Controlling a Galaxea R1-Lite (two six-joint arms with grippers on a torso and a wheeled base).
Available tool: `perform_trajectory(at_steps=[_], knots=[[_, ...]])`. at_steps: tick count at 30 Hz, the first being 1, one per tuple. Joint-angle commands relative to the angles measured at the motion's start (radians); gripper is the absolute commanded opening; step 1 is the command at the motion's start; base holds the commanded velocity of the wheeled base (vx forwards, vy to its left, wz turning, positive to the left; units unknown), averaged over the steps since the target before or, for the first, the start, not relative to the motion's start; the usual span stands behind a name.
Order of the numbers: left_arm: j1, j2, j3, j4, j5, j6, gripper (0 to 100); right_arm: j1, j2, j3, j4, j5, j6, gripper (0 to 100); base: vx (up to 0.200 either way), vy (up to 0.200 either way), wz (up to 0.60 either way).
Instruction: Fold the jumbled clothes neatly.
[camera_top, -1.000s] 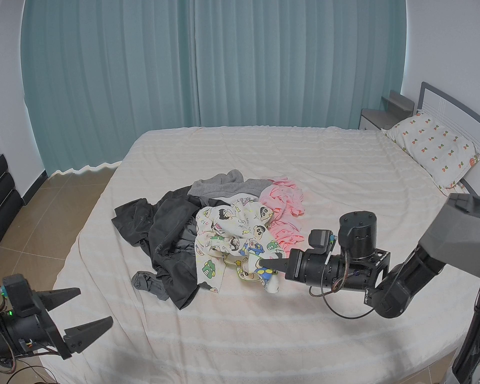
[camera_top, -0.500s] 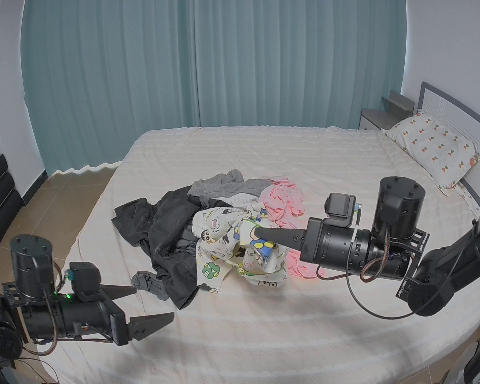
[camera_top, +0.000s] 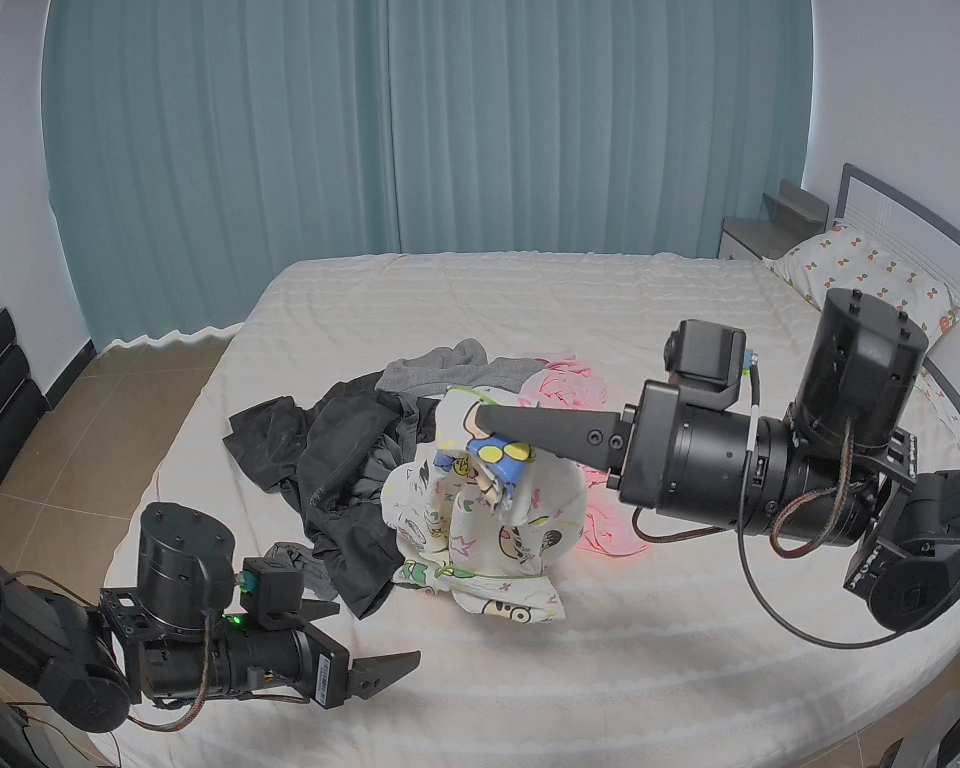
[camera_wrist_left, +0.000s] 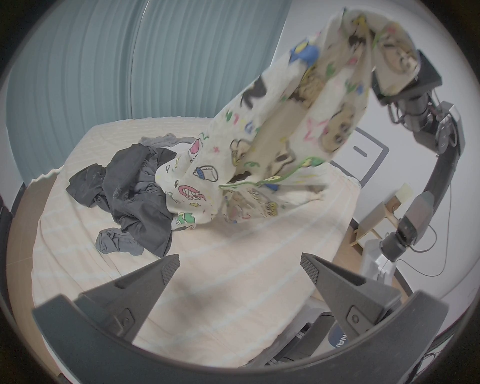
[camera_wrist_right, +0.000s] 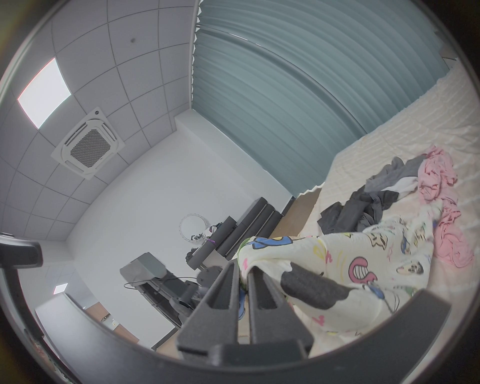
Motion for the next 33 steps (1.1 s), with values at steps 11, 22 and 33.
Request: perform_trajectory(at_steps=[11, 22, 33], knots=[[-0.033, 0.341, -0.011, -0.299, 0.189, -0.006, 100, 0.046, -0.116, 0.005, 0.003, -0.001, 0.000, 0, 0.000, 0.000, 0.00], [-0.122, 0.398, -0.014, -0.476, 0.198, -0.142, 100, 0.039, -0.091, -0.009, 0.000, -0.003, 0.000, 0, 0.000, 0.000, 0.00], [-0.162, 0.400, 0.026, -0.483, 0.201, -0.154, 100, 0.020, -0.071, -0.037, 0.000, -0.015, 0.000, 0, 0.000, 0.000, 0.00]])
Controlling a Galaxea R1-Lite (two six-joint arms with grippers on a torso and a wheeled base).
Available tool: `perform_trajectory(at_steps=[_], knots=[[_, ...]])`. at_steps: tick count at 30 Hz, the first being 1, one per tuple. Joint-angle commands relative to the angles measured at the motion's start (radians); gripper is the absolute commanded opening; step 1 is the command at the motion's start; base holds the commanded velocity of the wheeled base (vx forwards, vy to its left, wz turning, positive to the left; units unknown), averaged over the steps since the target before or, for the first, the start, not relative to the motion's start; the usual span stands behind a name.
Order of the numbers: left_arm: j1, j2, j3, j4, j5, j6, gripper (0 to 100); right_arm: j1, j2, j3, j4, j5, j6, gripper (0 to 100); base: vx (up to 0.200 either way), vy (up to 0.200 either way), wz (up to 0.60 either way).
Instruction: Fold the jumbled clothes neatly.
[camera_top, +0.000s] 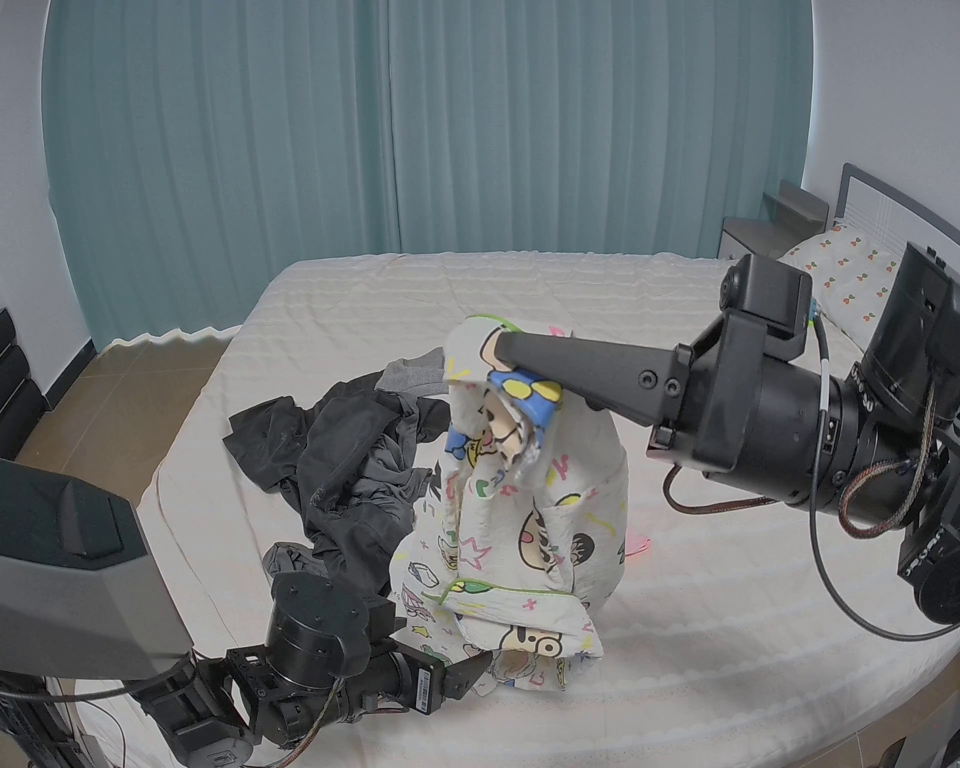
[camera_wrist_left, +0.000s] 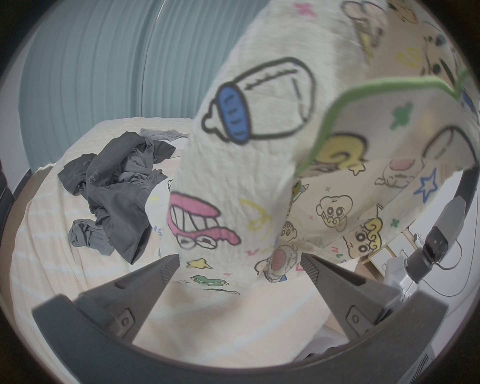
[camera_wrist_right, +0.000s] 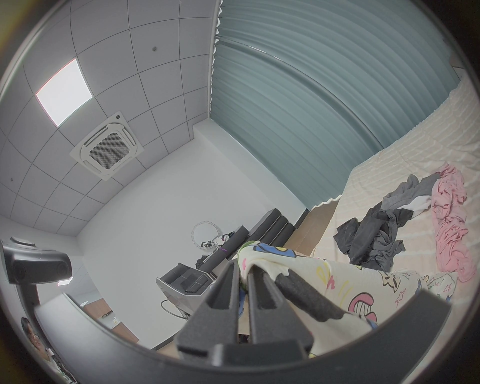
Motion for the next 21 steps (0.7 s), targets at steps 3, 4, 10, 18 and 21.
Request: perform_trajectory(at_steps=[3, 4, 10, 18, 21], knots=[[0.003, 0.036, -0.045, -0.007, 0.041, -0.011, 100, 0.007, 0.004, -0.012, -0.001, -0.003, 0.000, 0, 0.000, 0.000, 0.00], [0.003, 0.036, -0.045, -0.007, 0.041, -0.011, 100, 0.007, 0.004, -0.012, -0.001, -0.003, 0.000, 0, 0.000, 0.000, 0.00], [-0.005, 0.106, -0.171, -0.012, 0.169, -0.114, 100, 0.025, 0.009, -0.019, -0.001, -0.029, 0.000, 0, 0.000, 0.000, 0.00], [-0.006, 0.174, -0.092, -0.004, 0.271, -0.094, 100, 0.005, 0.001, -0.019, -0.001, -0.031, 0.000, 0, 0.000, 0.000, 0.00], [-0.005, 0.174, -0.051, -0.006, 0.279, -0.070, 100, -0.004, 0.001, -0.024, -0.002, -0.031, 0.000, 0, 0.000, 0.000, 0.00]])
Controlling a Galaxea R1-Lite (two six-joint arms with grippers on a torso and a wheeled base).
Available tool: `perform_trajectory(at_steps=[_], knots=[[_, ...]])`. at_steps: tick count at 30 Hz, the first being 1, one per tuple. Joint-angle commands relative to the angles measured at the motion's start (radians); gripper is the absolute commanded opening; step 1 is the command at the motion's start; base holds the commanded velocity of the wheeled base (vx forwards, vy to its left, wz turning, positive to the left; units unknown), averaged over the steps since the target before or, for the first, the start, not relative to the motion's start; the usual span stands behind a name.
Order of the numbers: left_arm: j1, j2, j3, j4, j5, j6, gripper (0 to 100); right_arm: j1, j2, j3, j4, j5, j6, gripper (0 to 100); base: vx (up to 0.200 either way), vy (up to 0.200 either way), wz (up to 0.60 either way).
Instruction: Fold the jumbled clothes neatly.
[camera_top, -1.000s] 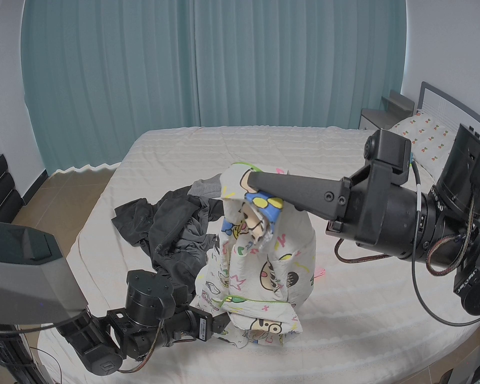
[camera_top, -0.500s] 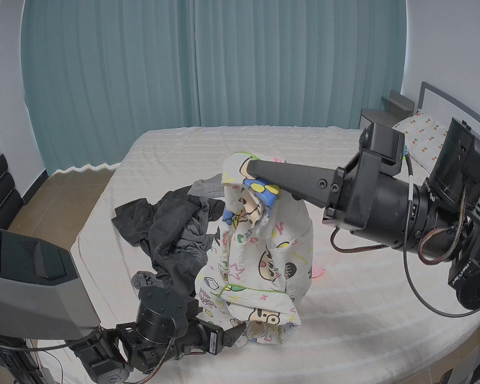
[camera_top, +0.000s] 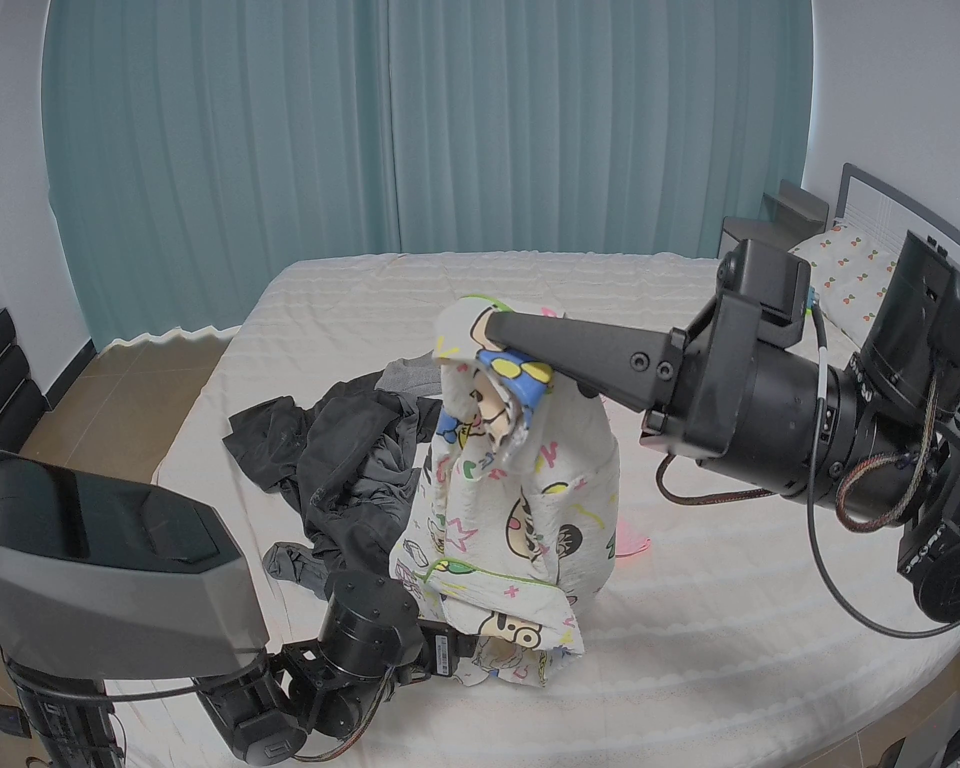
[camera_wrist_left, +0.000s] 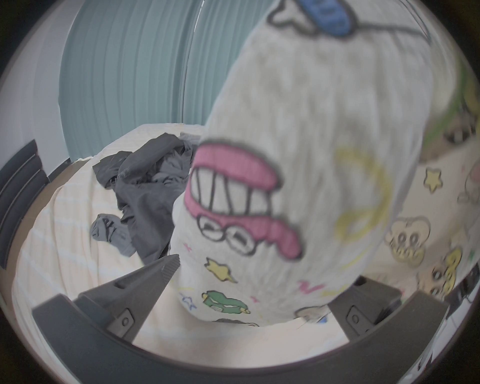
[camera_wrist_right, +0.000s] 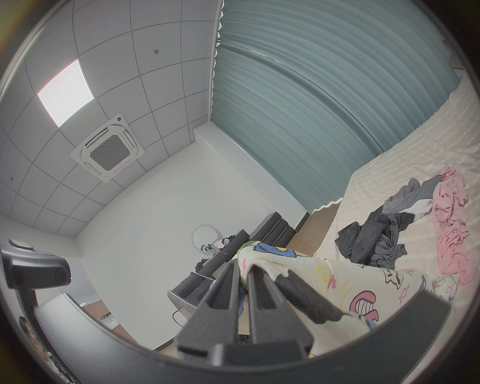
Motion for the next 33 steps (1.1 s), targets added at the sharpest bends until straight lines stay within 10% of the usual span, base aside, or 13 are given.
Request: perform_trajectory(at_steps=[1, 12, 27, 28, 33], knots=[[0.001, 0.022, 0.079, 0.000, 0.027, 0.026, 100, -0.016, -0.001, -0.011, -0.002, 0.000, 0.000, 0, 0.000, 0.000, 0.00], [-0.001, 0.068, 0.086, -0.011, 0.072, 0.052, 100, -0.010, -0.001, -0.014, 0.000, -0.006, 0.000, 0, 0.000, 0.000, 0.00], [-0.019, 0.146, 0.070, -0.143, -0.059, 0.046, 100, -0.009, 0.003, -0.016, -0.002, -0.005, 0.012, 0, 0.000, 0.000, 0.00], [-0.018, 0.151, 0.070, -0.149, -0.066, 0.045, 0, -0.009, 0.003, -0.016, -0.004, -0.005, 0.012, 0, 0.000, 0.000, 0.00], [-0.016, 0.161, 0.082, -0.186, -0.079, 0.011, 0, -0.015, -0.003, -0.013, -0.002, -0.005, 0.016, 0, 0.000, 0.000, 0.00]])
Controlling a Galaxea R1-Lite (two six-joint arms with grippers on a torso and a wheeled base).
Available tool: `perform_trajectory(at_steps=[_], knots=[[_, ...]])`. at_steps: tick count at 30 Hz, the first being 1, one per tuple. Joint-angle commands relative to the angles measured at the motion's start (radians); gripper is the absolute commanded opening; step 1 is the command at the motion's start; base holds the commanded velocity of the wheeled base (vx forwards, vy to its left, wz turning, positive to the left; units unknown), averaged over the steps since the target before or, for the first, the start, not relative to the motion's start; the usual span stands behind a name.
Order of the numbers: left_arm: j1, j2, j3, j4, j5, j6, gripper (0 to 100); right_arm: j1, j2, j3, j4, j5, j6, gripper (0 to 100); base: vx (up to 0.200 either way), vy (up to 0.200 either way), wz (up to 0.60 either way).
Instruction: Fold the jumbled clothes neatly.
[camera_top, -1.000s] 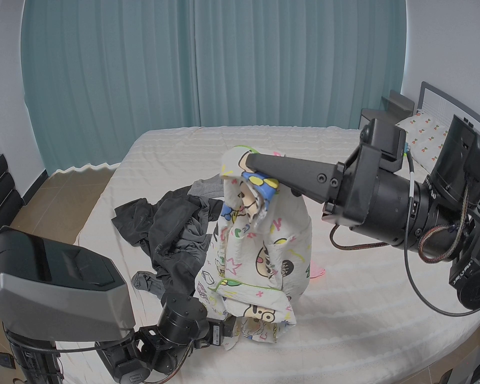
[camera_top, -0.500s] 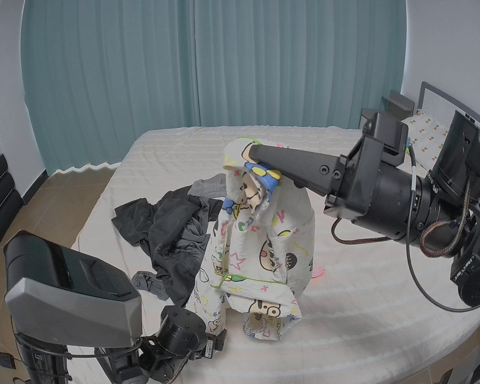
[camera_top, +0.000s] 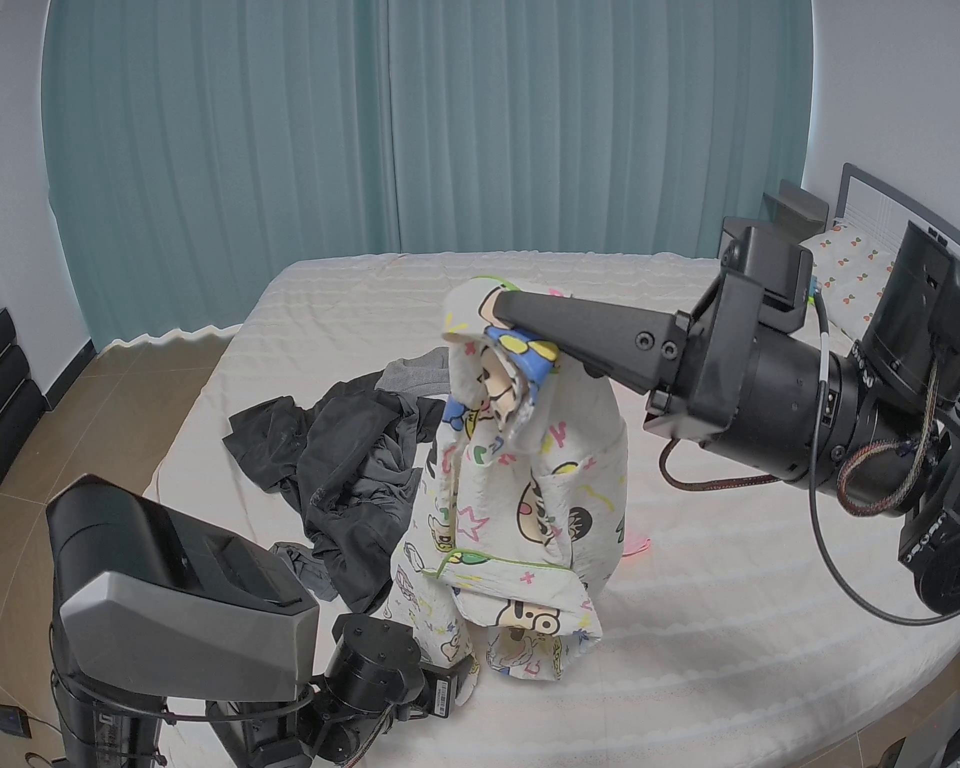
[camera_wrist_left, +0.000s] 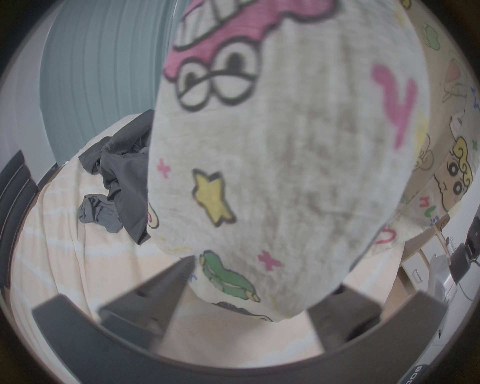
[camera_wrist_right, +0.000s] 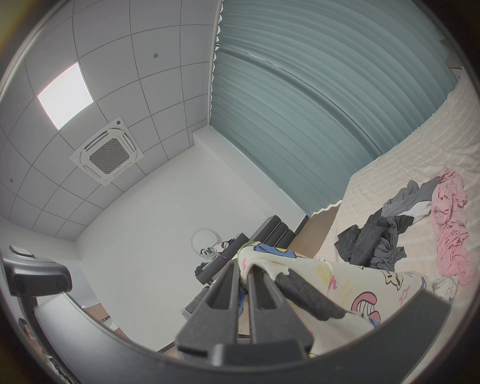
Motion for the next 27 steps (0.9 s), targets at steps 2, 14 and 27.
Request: perform_trajectory(at_steps=[2, 14, 27], knots=[[0.001, 0.015, 0.026, -0.015, -0.001, -0.017, 0, -0.013, -0.008, 0.004, 0.000, -0.001, 0.001, 0, 0.000, 0.000, 0.00], [0.079, -0.141, 0.233, -0.228, 0.030, -0.007, 0, -0.236, -0.022, 0.082, 0.002, -0.014, 0.002, 0, 0.000, 0.000, 0.00], [0.345, -0.526, 0.050, -0.197, 0.099, 0.092, 0, -0.428, -0.009, 0.116, 0.002, -0.056, 0.001, 0, 0.000, 0.000, 0.00]])
